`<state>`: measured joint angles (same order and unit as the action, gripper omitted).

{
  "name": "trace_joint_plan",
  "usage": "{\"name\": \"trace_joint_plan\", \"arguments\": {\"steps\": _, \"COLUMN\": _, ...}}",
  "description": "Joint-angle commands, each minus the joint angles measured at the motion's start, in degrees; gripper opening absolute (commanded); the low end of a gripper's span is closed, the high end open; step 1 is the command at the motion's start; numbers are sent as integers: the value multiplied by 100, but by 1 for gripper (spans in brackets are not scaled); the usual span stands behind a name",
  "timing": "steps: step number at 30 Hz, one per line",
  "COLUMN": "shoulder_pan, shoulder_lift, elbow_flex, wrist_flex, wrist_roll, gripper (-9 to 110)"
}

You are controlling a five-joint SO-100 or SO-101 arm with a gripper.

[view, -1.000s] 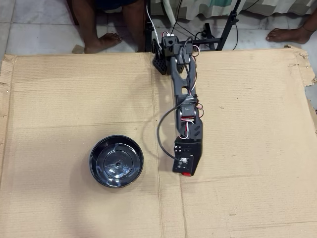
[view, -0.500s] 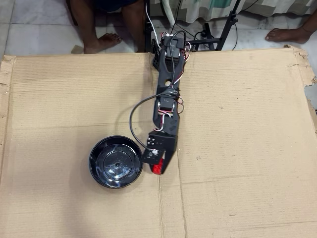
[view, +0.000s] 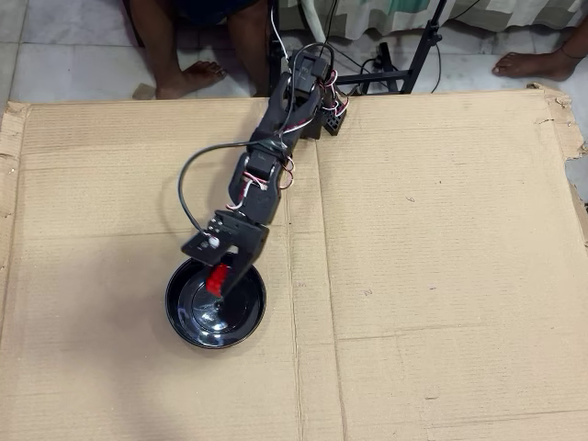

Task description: Grasp a lego block and put it in the bin.

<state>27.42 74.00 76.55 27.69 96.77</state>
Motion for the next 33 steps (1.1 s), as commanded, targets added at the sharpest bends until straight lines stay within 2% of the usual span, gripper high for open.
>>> {"name": "trace_joint_plan", "arguments": {"steps": 1, "shoulder_pan": 123, "shoulder_lift": 413, "elbow_flex": -53, "wrist_flex": -62, "wrist_roll": 9, "gripper": 0}}
{"name": "trace_joint_plan", "arguments": {"steps": 9, "shoulder_pan": 237, "shoulder_lift": 378, "elbow_flex": -44, "wrist_flex": -53, "wrist_roll": 0, "gripper": 2}}
{"name": "trace_joint_plan", "arguments": {"steps": 15, "shoulder_pan": 237, "shoulder_lift": 404, "elbow_flex": -44, "wrist_flex": 0, "wrist_roll": -290, "gripper": 24}}
{"name": "trace_joint_plan", "arguments": {"steps": 17, "shoulder_pan": 237, "shoulder_lift": 387, "elbow_flex": -44, "wrist_flex": 0, "wrist_roll": -352, "gripper": 28}}
{"name": "trace_joint_plan", "arguments": {"steps": 28, "shoulder_pan": 237, "shoulder_lift": 396, "elbow_flex": -35, "wrist_flex": 9, "wrist_roll": -457, "gripper": 29}}
{"name": "trace_joint_plan", "arguments": {"steps": 33, "shoulder_pan": 193, "shoulder_lift": 431, "elbow_flex": 105, "wrist_flex": 18, "wrist_roll": -1028, "gripper": 29}}
